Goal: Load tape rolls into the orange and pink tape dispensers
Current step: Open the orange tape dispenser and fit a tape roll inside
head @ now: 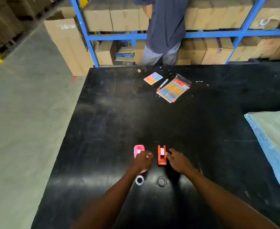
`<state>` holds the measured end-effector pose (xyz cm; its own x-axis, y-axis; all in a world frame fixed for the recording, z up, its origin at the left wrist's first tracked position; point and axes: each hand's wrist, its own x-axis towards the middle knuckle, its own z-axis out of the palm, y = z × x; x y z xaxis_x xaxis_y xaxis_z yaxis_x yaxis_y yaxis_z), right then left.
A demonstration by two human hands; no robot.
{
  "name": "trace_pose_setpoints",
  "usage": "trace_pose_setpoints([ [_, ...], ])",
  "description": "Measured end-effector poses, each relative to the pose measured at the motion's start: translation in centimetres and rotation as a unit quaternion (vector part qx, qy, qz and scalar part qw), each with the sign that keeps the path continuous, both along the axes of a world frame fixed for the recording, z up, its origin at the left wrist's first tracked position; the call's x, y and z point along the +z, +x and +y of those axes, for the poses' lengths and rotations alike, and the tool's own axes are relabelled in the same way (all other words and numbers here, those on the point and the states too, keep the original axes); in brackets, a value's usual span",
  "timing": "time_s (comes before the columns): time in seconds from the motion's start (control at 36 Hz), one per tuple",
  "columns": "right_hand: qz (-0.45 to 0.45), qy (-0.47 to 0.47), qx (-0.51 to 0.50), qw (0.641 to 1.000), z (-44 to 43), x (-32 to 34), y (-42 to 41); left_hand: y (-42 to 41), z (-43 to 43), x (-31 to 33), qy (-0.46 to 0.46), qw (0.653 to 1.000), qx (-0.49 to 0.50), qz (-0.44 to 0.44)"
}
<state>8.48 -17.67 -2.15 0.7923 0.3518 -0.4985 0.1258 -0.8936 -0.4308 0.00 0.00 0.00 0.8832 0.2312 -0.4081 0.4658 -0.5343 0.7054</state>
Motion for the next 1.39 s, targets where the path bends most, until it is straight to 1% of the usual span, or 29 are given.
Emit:
trace_pose_setpoints([
  [0.08,0.023,0.037,-0.024,0.999,0.7,-0.6,-0.2,1.3,-0.9,-0.1,-0.009,1.000,-0.029,-0.002],
  [0.11,0.030,0.037,-0.028,0.999,0.9,-0.7,-0.3,1.8,-1.3,0.4,-0.009,0.999,-0.023,0.021],
  [0.17,0.033,0.032,-0.037,0.998,1.0,-1.2,-0.5,2.5,-1.8,-0.1,-0.016,1.000,-0.010,0.019],
  [0.25,0.029,0.034,-0.026,0.999,1.1,-1.8,-0.3,3.4,-2.5,-0.8,-0.048,0.998,-0.008,0.025],
  [0.33,0.016,0.055,-0.032,0.998,1.2,-2.6,-0.1,3.9,-2.9,-1.4,-0.059,0.997,-0.006,0.045],
  [0.42,0.020,0.089,-0.065,0.994,1.0,-3.4,-0.1,4.0,-3.4,-2.5,-0.058,0.998,0.011,0.036],
  [0.58,0.011,0.194,-0.110,0.975,1.0,-1.4,-0.9,3.5,-3.8,-2.8,-0.151,0.983,0.099,-0.012],
  [0.72,0.020,0.225,-0.146,0.963,0.7,-1.1,-1.0,3.0,-4.0,-2.2,-0.224,0.964,0.141,-0.037],
  [0.86,0.043,0.248,-0.164,0.954,0.2,-0.5,-1.1,2.9,-4.0,-1.6,-0.261,0.957,0.118,-0.042],
  [1.03,0.056,0.277,-0.126,0.951,-0.1,0.8,-1.3,2.8,-3.8,-2.4,-0.269,0.961,0.057,-0.004],
  [1.11,0.055,0.281,-0.119,0.951,-0.1,1.4,-1.4,2.4,-3.9,-0.9,-0.289,0.957,0.035,0.002],
  [1.28,0.051,0.301,-0.118,0.945,-0.2,2.5,-1.5,2.2,-4.1,-0.2,-0.341,0.939,0.053,-0.006],
  [1.39,0.037,0.298,-0.160,0.940,-0.9,2.4,-0.6,2.3,-3.2,-1.0,-0.322,0.943,0.084,-0.013],
])
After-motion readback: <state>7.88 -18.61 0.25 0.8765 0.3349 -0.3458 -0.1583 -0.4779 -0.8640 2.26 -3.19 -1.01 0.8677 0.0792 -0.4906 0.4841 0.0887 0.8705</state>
